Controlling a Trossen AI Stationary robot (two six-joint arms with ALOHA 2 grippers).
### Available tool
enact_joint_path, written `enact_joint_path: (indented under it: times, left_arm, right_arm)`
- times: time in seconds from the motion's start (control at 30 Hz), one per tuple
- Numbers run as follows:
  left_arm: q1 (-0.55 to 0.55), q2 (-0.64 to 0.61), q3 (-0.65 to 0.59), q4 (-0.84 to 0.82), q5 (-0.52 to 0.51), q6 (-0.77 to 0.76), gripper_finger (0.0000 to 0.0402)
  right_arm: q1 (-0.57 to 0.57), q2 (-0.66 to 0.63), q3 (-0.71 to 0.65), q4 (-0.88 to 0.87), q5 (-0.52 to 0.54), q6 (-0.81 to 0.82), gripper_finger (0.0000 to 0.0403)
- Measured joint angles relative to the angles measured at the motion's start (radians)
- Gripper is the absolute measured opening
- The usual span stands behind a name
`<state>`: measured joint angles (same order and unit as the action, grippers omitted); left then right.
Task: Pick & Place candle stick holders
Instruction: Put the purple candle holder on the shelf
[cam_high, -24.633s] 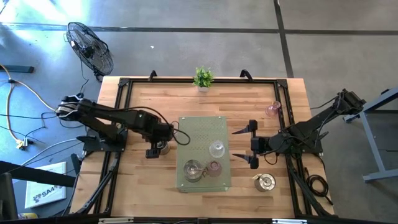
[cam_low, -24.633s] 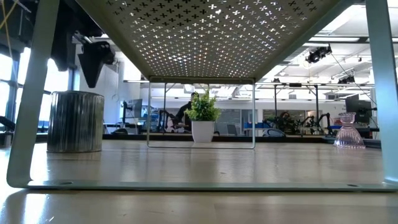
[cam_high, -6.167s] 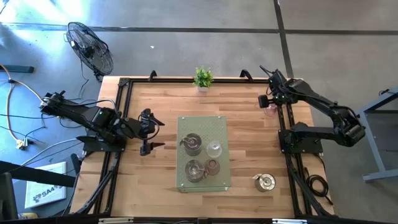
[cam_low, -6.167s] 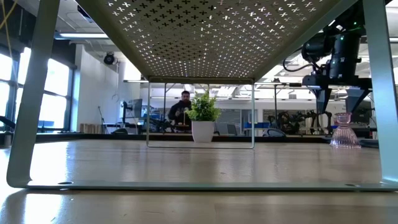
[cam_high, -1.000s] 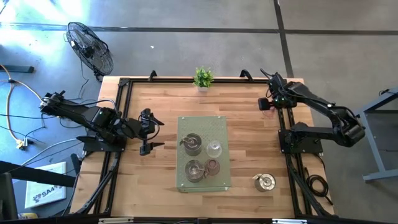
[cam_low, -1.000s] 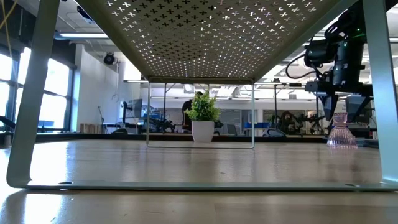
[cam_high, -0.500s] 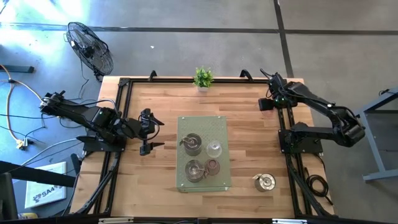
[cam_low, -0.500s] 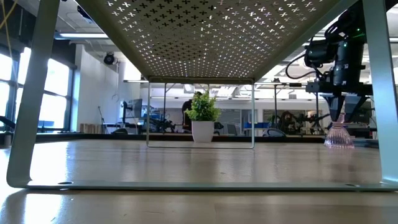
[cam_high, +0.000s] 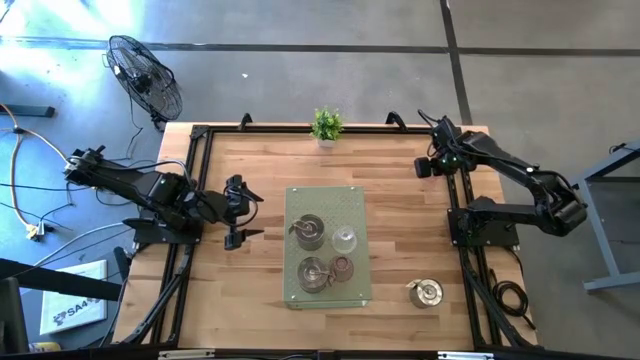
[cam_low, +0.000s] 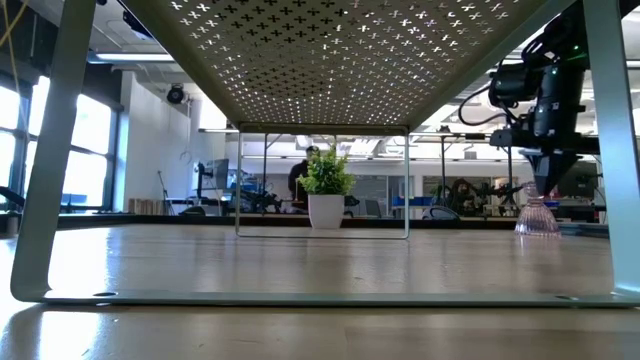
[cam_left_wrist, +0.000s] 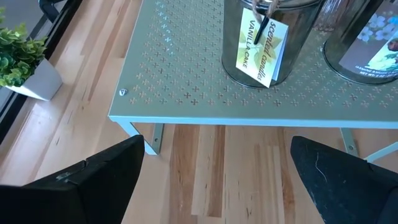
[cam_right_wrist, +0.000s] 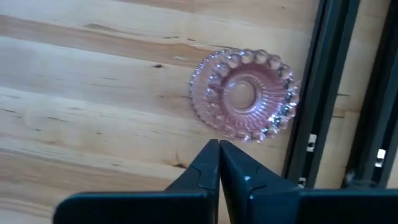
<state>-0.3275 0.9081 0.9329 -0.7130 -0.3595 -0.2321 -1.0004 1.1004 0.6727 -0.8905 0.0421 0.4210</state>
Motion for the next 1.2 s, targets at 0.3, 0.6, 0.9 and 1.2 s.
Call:
enact_joint_path:
  times: [0.3,0.6,0.9,1.2]
  left_arm:
    - [0.0,0.014,0.001,0.0,0.002,0.0,0.0396]
    - [0.0,0.013,0.001,0.0,0.002,0.0,0.0396]
    - [0.0,0.013,0.001,-0.001,0.002,0.0,0.0396]
    - [0.0,0.013,0.001,-0.019,0.001,-0.008,0.0396]
  right_arm:
    - [0.0,0.0,0.0,-0.026,-0.039,0.05,0.0039]
    - [0.0,0.0,0.0,-0.042,-0.088,0.075,0.0053]
    - [-0.001,0.0,0.0,-0.029,-0.138,0.024,0.0061]
    - [0.0,0.0,0.0,0.028,-0.247,-0.036,0.0128]
